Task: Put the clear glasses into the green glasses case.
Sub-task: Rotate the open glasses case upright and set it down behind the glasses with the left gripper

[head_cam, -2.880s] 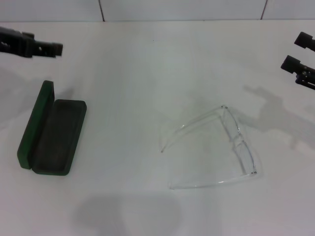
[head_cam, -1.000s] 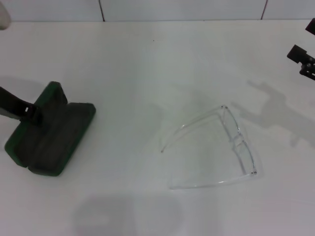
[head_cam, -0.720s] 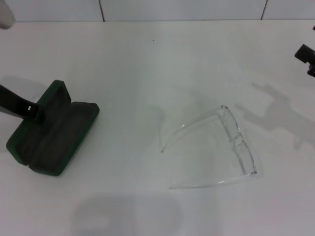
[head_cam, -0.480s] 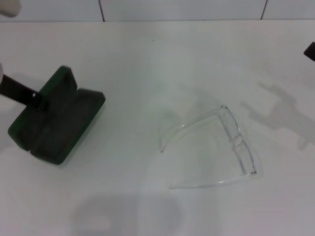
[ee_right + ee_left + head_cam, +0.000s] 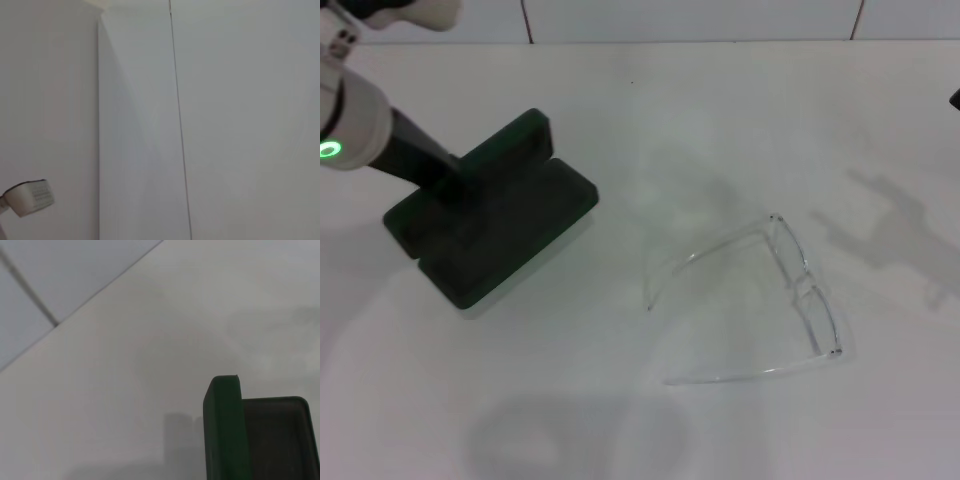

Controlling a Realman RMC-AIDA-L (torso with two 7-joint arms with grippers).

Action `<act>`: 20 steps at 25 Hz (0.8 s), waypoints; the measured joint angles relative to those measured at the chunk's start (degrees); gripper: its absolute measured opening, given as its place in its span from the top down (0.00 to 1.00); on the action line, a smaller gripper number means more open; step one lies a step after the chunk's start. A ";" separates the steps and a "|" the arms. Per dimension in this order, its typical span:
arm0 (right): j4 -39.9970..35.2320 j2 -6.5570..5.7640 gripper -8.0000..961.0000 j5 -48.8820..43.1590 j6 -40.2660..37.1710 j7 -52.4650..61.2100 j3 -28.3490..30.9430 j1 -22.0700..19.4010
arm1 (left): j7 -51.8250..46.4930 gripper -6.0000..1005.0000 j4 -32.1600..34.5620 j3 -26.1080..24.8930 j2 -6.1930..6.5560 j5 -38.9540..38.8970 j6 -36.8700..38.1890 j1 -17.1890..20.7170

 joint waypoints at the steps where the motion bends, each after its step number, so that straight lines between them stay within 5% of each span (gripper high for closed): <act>1: 0.09 0.05 0.17 0.00 -0.44 0.01 0.01 -0.34 | 0.42 0.79 0.04 0.94 -0.01 -0.01 -0.59 -0.20; 20: 0.41 0.15 0.17 0.07 -9.09 0.99 4.44 -6.93 | 10.17 0.79 0.07 7.02 -0.01 -2.20 -3.39 -2.48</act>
